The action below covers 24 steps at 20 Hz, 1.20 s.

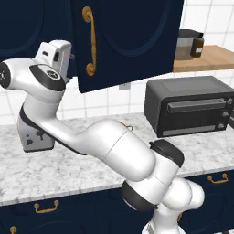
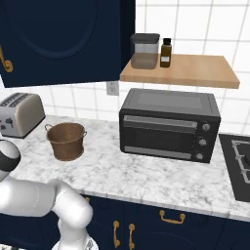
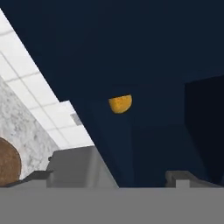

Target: Open the cabinet, pick up the bread from the cabinet and place it in the basket. Then move the basket to the dining counter.

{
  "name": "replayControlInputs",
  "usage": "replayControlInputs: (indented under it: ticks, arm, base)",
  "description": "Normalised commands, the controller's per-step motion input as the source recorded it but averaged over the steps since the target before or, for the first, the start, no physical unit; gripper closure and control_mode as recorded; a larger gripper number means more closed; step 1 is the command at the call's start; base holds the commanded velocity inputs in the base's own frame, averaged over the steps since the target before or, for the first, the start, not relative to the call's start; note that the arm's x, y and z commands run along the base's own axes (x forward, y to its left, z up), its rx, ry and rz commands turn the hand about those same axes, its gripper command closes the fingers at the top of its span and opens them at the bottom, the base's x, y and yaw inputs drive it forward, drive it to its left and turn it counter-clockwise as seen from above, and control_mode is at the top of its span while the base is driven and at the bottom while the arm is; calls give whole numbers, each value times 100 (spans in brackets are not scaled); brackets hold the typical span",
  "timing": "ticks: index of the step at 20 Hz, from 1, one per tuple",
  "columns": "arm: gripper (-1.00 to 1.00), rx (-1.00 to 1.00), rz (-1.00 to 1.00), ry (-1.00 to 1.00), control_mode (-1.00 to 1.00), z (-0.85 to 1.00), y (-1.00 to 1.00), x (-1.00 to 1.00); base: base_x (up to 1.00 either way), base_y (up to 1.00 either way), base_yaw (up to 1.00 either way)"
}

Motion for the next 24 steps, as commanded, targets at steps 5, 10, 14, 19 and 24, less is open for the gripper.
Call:
replayControlInputs:
  ticks: [5,10,14,19,24]
  arm:
    - [-100,-1,-11,6,-100,-5,-57,5]
    - [-100,0,-6,0,-100,0,-94,-42]
    - [-100,0,-1,-5,-100,0,-100,-95]
    - [-100,0,0,-9,-100,0,-100,-100]
    - [-100,0,3,-10,-100,-1,-100,-100]
  base:
    - [0,0,0]
    - [0,0,0]
    - [0,0,0]
    - [0,0,0]
    - [0,0,0]
